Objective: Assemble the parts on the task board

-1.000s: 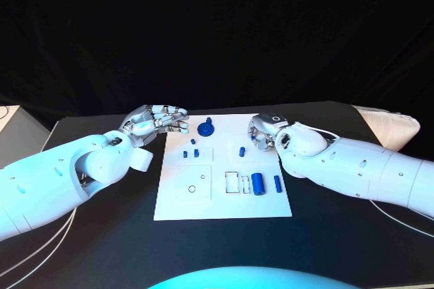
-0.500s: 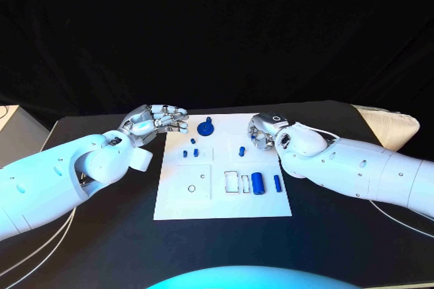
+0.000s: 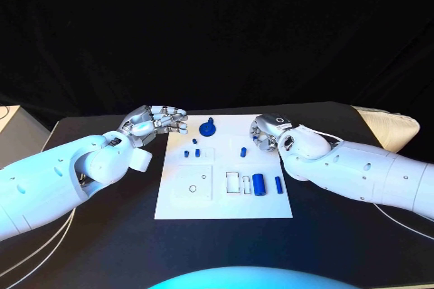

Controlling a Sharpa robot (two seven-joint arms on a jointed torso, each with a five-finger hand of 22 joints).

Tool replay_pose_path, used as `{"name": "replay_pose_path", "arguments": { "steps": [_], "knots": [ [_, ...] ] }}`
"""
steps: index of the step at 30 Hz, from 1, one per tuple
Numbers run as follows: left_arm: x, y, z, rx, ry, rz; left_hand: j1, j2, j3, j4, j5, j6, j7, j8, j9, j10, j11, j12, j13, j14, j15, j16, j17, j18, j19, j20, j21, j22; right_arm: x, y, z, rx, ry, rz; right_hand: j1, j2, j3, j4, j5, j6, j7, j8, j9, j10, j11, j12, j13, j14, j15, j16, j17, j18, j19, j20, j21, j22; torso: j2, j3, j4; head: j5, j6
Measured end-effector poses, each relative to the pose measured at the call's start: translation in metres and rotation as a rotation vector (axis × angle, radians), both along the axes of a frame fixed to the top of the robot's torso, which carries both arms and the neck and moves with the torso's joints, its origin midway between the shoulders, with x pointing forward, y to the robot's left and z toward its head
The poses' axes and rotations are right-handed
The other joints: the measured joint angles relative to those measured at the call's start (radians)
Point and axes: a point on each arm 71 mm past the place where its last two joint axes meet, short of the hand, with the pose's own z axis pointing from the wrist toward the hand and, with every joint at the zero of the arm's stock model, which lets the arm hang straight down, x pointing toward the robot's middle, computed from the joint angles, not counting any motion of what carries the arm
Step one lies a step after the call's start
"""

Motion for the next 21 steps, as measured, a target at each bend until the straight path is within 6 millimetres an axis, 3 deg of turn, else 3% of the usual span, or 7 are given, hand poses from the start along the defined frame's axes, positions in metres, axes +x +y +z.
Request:
{"name": "replay_pose_path", "arguments": {
  "steps": [13,21],
  "knots": [
    [0.001,0.003,-0.002,0.004,0.002,0.009,0.0,0.0,0.0,0.0,0.0,0.0,0.0,0.0,0.0,0.0,0.0,0.0,0.0,0.0,0.0,0.0,0.001,0.0,0.0,0.0,0.0,-0.001,-0.009,-0.007,0.03,0.046,-0.048,0.021,0.005,0.005,0.003,-0.003,0.003,0.0,0.0,0.0,0.002,0.001,0.001,0.0,0.0,0.0,0.0,0.0,0.003,0.0,0.0,0.0,0.005,0.0,-0.005,-0.0012,-0.0036,0.0,0.007],
    [0.002,0.001,-0.002,0.003,0.003,0.008,0.0,0.0,0.0,0.0,0.0,0.0,0.0,0.0,0.0,0.0,0.0,0.0,0.0,0.0,0.0,-0.004,0.001,0.0,0.0,0.0,0.0,-0.001,-0.028,0.005,0.044,0.093,-0.049,0.076,0.006,0.005,0.002,-0.004,0.004,0.0,0.0,0.0,0.002,0.001,0.001,-0.002,0.0,0.0,0.0,0.0,0.003,0.0,0.0,0.0,0.011,0.001,-0.008,-0.0025,-0.0047,0.008,0.008]
  ]
}}
